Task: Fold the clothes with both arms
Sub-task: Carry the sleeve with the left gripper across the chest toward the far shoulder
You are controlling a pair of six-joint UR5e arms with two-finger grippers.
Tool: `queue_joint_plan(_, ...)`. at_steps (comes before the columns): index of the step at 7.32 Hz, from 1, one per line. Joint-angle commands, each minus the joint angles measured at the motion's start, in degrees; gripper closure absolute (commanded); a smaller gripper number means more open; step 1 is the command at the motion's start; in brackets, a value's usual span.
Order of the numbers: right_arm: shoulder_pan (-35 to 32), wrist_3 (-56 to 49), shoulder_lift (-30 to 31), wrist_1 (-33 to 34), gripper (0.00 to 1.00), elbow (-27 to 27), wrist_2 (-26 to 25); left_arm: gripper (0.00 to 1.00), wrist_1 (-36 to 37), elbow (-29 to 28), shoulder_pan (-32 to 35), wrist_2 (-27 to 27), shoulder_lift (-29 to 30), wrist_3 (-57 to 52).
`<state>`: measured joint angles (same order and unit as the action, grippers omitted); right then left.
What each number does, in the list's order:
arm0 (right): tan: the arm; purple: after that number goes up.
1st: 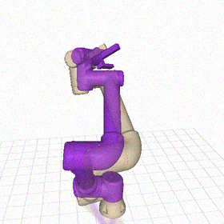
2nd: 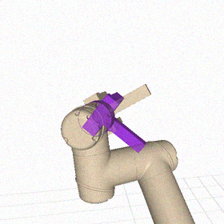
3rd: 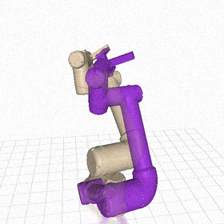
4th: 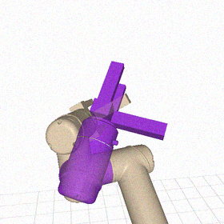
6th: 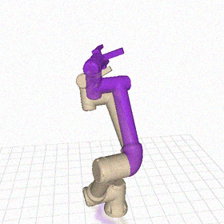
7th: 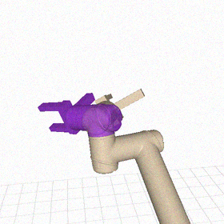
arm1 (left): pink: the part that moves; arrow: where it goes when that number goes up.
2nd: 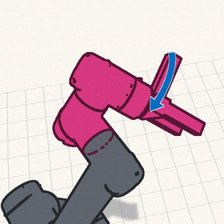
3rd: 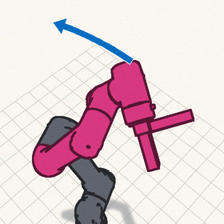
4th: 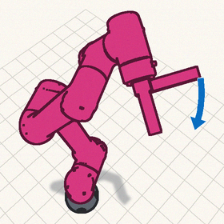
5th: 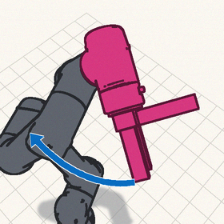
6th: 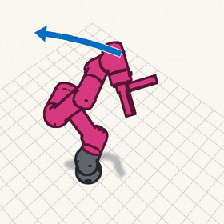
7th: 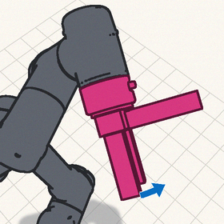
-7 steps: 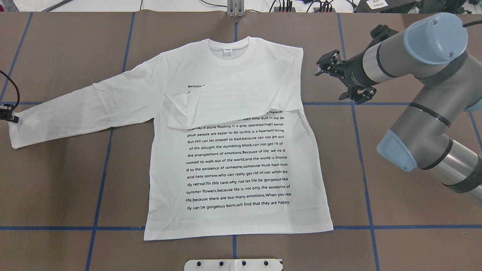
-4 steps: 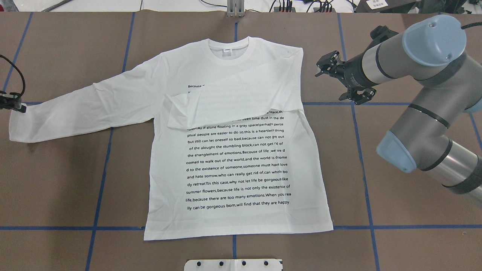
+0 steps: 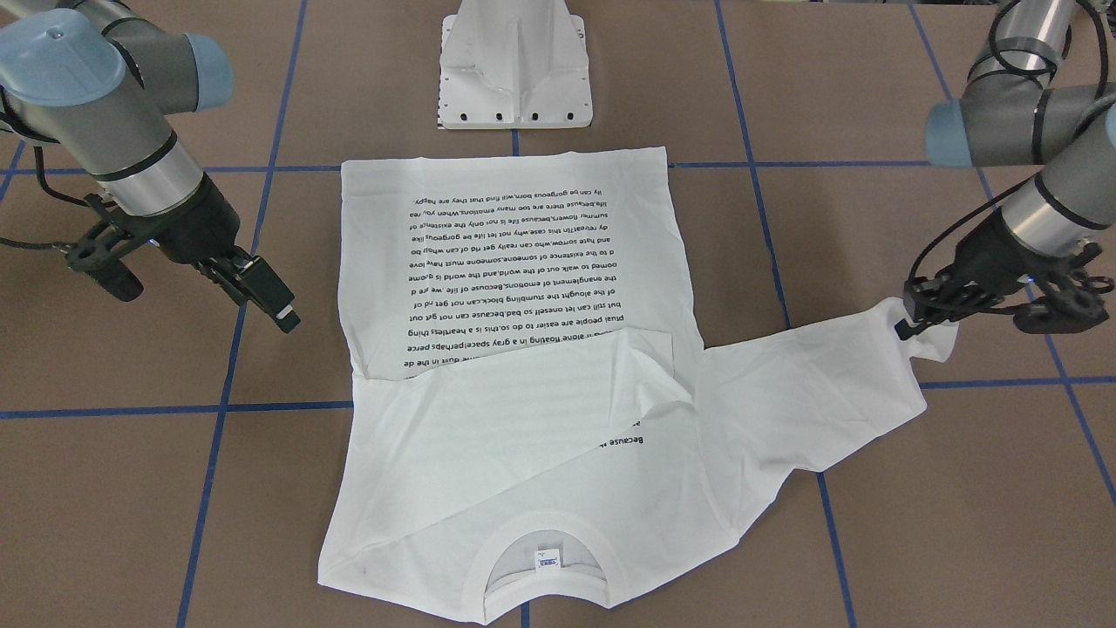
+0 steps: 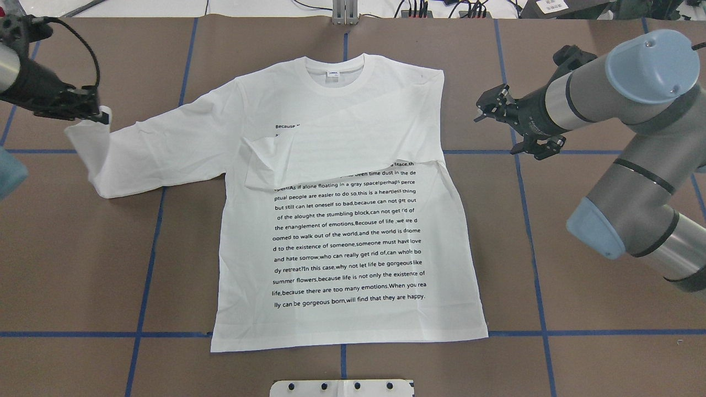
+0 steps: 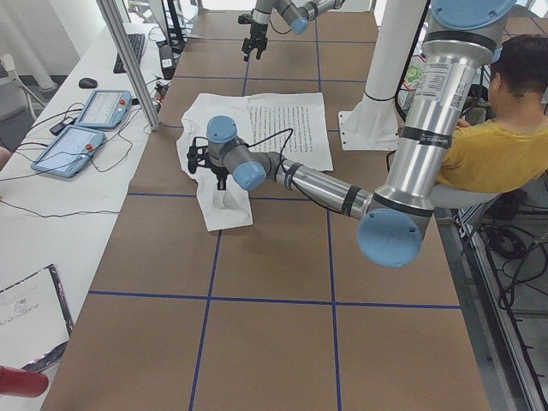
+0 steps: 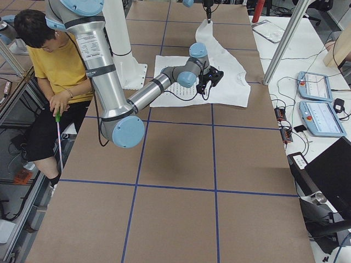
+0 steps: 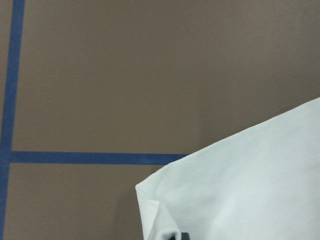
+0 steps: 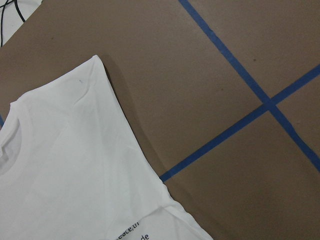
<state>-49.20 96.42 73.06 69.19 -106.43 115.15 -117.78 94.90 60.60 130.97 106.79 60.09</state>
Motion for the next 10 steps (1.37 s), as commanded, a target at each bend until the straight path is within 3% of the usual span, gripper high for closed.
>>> queue_joint_plan(1, -2.12, -5.43, 4.44, -0.20, 0.01, -0.89, 2.26, 1.00, 0.36, 0.29, -9.94, -1.85, 11.55, 17.19)
queue_joint_plan(2, -2.91, -7.89, 6.02, -0.20, 0.01, -0.98, 2.79, 1.00, 0.27, -0.93, -13.54, -2.21, 15.25, 20.73)
queue_joint_plan(6, -5.82, -13.97, 10.26, -0.20, 0.01, -0.63, 3.85, 1.00, -0.43, -6.38, -14.28, -5.97, 30.74, 30.25)
queue_joint_plan(8, -5.91, -13.98, 10.43, -0.20, 0.01, -0.54, 3.85, 1.00, -0.70, -15.40, -17.08, -11.06, 39.42, 31.31)
queue_joint_plan(10, -5.82, -13.97, 10.34, -0.20, 0.01, -0.63, 3.77, 1.00, -4.20, -17.10, -19.90, -13.28, 39.46, 31.41)
